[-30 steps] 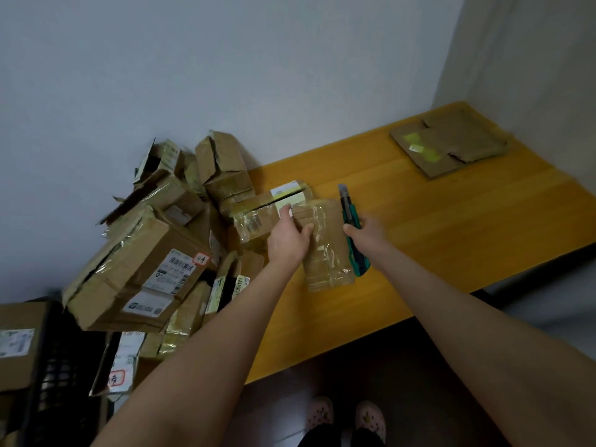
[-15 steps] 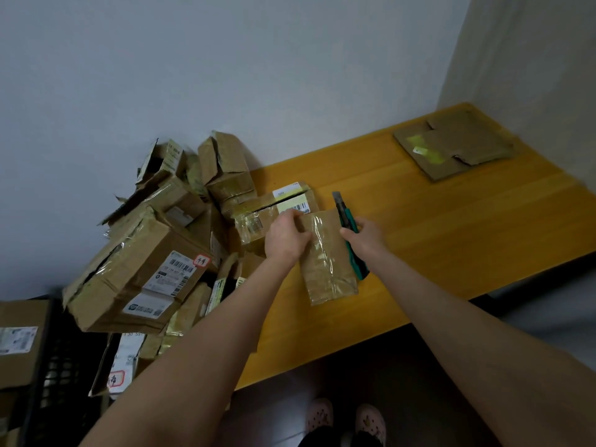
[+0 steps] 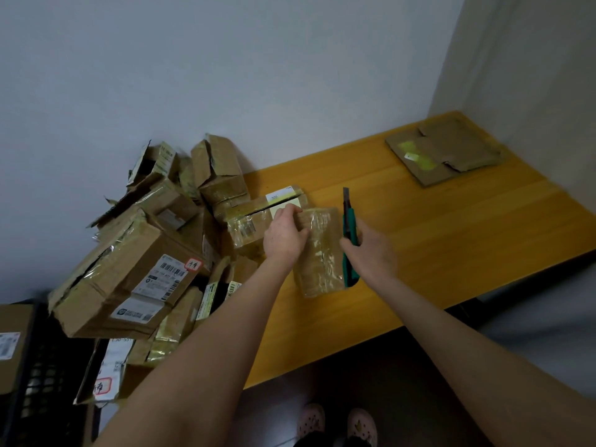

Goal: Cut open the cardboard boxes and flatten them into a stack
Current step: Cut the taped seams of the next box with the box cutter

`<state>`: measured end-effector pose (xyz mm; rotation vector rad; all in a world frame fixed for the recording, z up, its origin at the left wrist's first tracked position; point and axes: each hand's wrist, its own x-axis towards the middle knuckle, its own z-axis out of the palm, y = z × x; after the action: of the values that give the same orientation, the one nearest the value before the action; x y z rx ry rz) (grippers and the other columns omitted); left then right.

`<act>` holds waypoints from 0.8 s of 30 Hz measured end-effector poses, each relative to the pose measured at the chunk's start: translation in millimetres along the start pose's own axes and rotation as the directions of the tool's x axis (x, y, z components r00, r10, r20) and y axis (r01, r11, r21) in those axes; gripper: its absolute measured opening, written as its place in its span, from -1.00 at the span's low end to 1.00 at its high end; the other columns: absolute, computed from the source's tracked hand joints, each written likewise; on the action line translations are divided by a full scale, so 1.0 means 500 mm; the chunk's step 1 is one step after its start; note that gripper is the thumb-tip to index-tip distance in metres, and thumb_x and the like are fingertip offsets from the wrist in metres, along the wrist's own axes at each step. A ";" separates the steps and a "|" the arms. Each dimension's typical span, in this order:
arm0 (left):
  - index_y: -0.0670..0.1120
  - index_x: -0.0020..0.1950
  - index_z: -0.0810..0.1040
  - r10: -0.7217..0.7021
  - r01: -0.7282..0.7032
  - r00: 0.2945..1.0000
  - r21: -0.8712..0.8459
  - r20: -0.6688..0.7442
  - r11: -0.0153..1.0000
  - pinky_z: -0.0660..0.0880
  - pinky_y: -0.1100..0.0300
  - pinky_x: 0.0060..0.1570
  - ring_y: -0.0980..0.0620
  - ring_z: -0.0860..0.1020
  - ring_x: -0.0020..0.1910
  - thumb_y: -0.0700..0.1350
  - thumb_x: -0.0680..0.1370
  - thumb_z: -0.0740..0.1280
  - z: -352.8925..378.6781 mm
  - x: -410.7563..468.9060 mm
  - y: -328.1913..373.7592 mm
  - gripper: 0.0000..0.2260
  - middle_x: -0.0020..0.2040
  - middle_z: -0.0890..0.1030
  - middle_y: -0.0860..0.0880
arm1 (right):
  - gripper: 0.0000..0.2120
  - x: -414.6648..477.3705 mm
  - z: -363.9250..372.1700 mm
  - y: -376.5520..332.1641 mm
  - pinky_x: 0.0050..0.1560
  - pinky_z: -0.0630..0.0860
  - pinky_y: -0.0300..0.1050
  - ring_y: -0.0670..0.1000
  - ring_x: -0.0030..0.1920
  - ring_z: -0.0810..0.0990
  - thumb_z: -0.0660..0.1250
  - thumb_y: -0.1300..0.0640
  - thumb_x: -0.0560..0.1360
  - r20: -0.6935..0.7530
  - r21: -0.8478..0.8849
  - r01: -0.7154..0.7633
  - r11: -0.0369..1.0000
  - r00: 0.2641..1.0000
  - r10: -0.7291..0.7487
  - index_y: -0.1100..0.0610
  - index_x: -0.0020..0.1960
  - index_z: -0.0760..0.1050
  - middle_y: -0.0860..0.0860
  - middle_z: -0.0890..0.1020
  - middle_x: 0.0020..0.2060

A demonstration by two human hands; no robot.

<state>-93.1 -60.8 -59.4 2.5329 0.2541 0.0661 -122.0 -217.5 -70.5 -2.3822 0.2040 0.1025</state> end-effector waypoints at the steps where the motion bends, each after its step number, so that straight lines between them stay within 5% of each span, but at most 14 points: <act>1: -0.01 0.24 0.46 0.004 -0.004 1.000 0.007 -0.002 1.000 0.45 0.09 0.02 -0.04 0.53 0.10 -0.09 0.50 0.42 0.000 0.002 0.000 -0.67 0.18 0.53 -0.01 | -0.77 -0.012 -0.005 -0.001 -0.55 0.27 -0.29 -0.14 -0.44 0.48 0.20 -0.05 0.54 0.021 -0.082 0.049 0.995 0.999 -0.047 -0.11 0.19 0.38 -0.13 0.48 -0.37; 5: -0.01 0.23 0.46 -0.010 0.010 1.000 0.010 -0.003 1.000 0.44 0.10 -0.02 -0.05 0.53 0.10 -0.10 0.50 0.41 0.001 0.005 0.002 -0.68 0.18 0.53 -0.01 | -0.46 -0.044 -0.016 -0.002 -0.53 0.32 -0.20 -0.12 -0.44 0.46 0.11 -0.14 0.59 0.149 -0.391 0.164 0.906 0.982 -0.114 -0.10 0.52 0.06 -0.12 0.47 -0.37; 8: 0.00 0.22 0.46 -0.017 0.017 1.000 0.019 -0.002 1.000 0.39 0.13 -0.10 -0.06 0.54 0.09 -0.11 0.50 0.40 0.003 0.007 0.002 -0.69 0.17 0.53 -0.01 | -0.39 -0.056 -0.021 -0.008 -0.51 0.36 -0.18 -0.09 -0.44 0.46 0.08 -0.16 0.59 0.191 -0.467 0.219 0.857 0.971 -0.144 -0.10 0.55 -0.09 -0.10 0.47 -0.38; 12: 0.00 0.23 0.45 -0.013 0.013 1.000 0.043 -0.003 0.999 0.38 0.14 -0.14 -0.08 0.54 0.08 -0.11 0.52 0.39 0.004 0.006 0.005 -0.70 0.17 0.52 -0.02 | -0.41 -0.064 -0.021 -0.026 -0.45 0.48 -0.13 -0.04 -0.40 0.52 0.10 -0.13 0.59 0.241 -0.496 0.285 0.821 0.953 -0.185 -0.12 0.55 -0.05 -0.08 0.50 -0.36; 24: 0.00 0.24 0.43 -0.023 0.021 1.000 0.095 0.011 0.995 0.36 0.13 -0.21 -0.14 0.55 0.09 -0.07 0.53 0.39 0.003 0.005 0.008 -0.70 0.23 0.47 -0.03 | -0.46 -0.059 -0.028 -0.070 -0.49 0.27 -0.17 -0.01 -0.42 0.44 0.12 -0.06 0.59 0.230 -0.636 0.293 0.714 0.955 -0.187 -0.10 0.53 0.07 -0.05 0.44 -0.40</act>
<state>-90.2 -64.2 -58.4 2.6234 0.2864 0.0305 -144.4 -198.6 -32.9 -3.0791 -0.2754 0.2677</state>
